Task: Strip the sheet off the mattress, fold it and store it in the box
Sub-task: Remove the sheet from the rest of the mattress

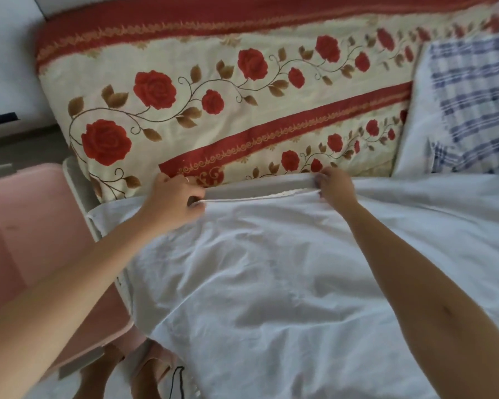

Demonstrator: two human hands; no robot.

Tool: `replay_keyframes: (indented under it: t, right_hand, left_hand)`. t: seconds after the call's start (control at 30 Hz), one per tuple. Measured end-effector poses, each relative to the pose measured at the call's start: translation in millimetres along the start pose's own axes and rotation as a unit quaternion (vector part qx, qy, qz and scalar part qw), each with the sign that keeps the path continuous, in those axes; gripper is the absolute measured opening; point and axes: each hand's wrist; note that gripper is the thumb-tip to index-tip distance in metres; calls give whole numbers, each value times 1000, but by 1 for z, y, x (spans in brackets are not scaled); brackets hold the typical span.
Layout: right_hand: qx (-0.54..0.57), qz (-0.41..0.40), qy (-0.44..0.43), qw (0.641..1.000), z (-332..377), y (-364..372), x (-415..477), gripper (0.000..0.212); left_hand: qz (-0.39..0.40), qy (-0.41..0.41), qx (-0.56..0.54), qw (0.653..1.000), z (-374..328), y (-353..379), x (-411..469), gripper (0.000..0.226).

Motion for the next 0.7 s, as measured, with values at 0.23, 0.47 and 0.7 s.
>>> replay_keyframes:
  t: [0.23,0.47,0.7]
  right_hand:
    - [-22,12,-94,995,28,3,53,23]
    - [64,-4,-157,986,19,13,24,31]
    - [-164,44,-176,970,-46,-3,-28,39]
  left_hand:
    - [-10,-66,-39,997,24,-4,11,41]
    - [13,-68,140,988,15,7,12,24]
    - [-49,-79,195,976,7,18,1,25]
Point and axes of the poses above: each hand's wrist, its own x-axis towards the middle knuckle, its own y-axis out of the palm, z = x × y, and after that the axes turned 9 degrees about x, right-handed
